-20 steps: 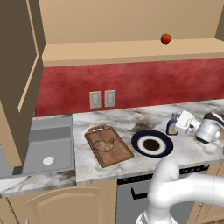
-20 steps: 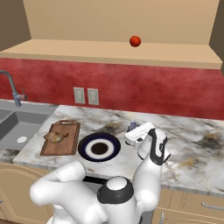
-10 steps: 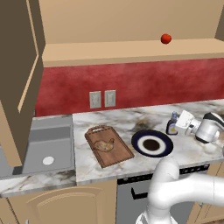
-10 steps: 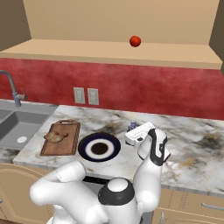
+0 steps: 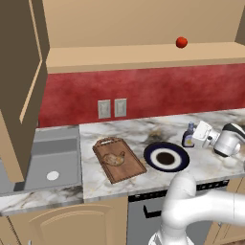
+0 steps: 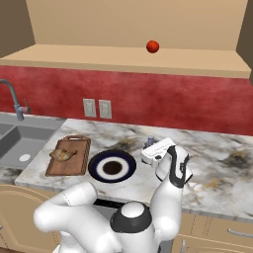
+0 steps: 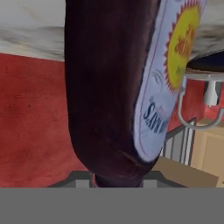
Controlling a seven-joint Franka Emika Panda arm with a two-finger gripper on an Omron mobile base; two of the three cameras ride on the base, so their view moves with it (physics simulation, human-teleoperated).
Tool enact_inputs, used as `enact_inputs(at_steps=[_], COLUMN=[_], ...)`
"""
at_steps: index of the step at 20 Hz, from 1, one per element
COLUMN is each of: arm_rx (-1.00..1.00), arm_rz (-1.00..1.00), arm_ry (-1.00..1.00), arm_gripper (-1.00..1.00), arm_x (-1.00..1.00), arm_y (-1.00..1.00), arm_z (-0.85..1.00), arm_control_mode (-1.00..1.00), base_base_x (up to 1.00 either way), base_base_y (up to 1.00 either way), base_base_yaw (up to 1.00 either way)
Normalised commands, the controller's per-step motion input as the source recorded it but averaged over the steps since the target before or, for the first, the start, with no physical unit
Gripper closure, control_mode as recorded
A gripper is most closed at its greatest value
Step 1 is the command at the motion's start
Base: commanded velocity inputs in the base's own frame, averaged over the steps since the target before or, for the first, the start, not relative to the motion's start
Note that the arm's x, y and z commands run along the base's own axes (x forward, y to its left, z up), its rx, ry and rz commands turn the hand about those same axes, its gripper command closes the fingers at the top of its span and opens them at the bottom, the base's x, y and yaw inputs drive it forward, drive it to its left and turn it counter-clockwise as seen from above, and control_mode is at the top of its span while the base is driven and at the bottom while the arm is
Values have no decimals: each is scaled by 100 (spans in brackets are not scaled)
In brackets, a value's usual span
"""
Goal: Pick the chicken drumstick from the plate and place it on the cutting board. Then pick the condiment bottle from the cabinet and place it next to the cutting board.
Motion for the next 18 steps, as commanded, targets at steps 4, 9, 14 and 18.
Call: enact_inputs(at_steps=[4, 9, 14, 18], arm_rx=[0, 0, 0, 0], arm_rz=[0, 0, 0, 0], arm_ry=[0, 0, 0, 0], arm_gripper=[100, -100, -100, -100], arm_x=[-3, -4, -5, -7], arm_y=[0, -1, -4, -4], arm_z=[-11, -9, -6, -2], arm_control_mode=[-100, -100, -100, -100], base_base_x=[0, 0, 0, 0], base_base_y=[0, 0, 0, 0], base_base_yaw=[0, 0, 0, 0])
